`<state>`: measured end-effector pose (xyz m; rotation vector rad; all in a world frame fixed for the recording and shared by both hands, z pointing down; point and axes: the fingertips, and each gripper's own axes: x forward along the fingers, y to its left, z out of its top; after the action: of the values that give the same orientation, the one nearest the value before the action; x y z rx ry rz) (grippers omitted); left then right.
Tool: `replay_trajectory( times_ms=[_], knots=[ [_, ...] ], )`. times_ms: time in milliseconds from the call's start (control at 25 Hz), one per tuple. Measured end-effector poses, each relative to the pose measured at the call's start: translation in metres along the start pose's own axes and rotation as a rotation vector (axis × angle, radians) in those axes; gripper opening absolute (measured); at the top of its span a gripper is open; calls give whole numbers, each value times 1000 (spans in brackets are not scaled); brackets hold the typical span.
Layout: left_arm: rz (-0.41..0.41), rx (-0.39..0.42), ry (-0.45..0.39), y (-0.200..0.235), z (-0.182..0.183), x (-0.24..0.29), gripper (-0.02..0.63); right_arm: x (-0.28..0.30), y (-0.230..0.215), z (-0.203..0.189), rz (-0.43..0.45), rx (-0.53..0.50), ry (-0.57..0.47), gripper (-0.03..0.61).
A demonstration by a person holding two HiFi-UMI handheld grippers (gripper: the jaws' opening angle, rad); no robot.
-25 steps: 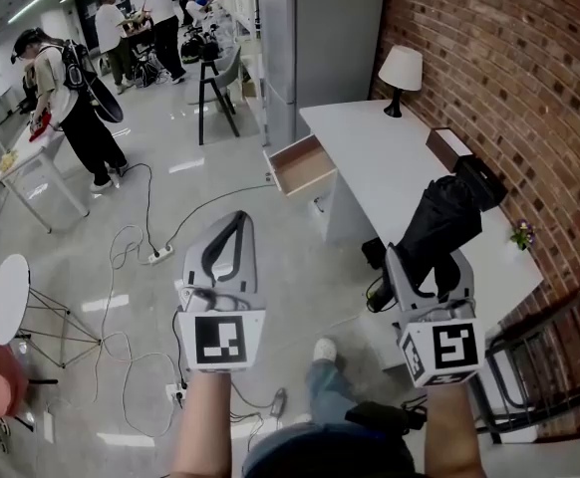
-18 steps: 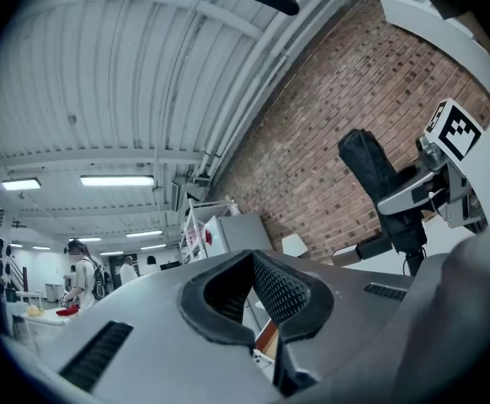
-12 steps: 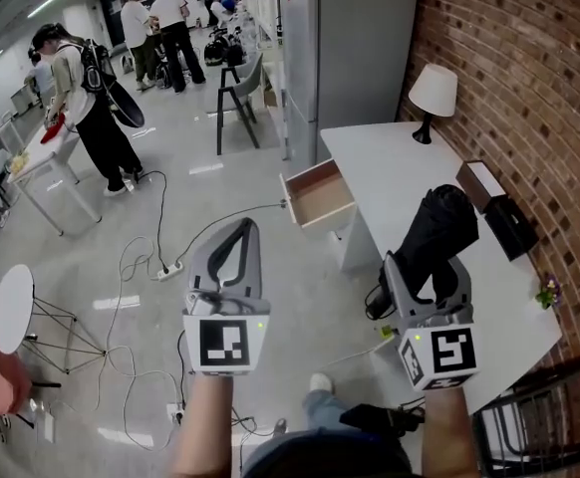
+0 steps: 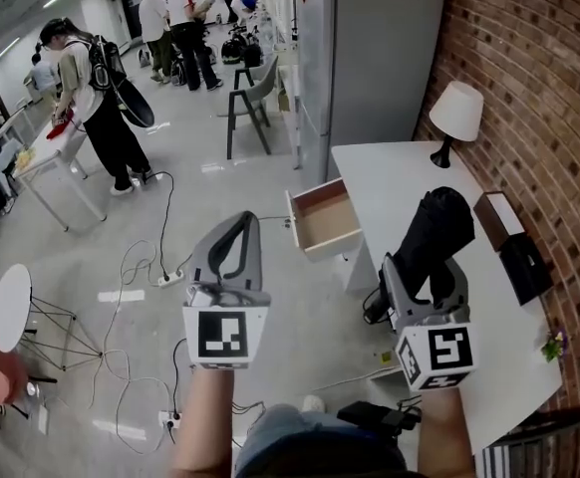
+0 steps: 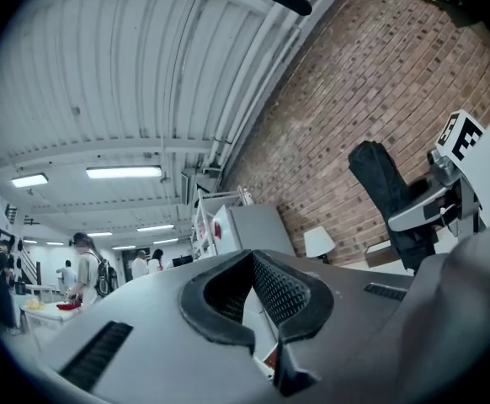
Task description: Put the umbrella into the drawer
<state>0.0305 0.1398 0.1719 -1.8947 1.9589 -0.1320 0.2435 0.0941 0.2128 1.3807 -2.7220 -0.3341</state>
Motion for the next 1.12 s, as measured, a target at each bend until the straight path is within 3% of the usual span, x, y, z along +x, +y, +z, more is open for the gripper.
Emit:
replay_trajectory(
  times_ms=[240,680,800,1120],
  knots=[
    [-7,5,3,-2,-5,20,2,17,-6,-12,8,-5,13,249],
    [-52,3,14,1,-29,64,2,46,-29,-30,-56,16,56,249],
    [-54,-38,-14,8,-38,83,2,59,-30,-36,-78,10,65,249],
    [-128,-43,-2,43,-79,144,2,117,-22,-47,-144,0,115,249]
  ],
)
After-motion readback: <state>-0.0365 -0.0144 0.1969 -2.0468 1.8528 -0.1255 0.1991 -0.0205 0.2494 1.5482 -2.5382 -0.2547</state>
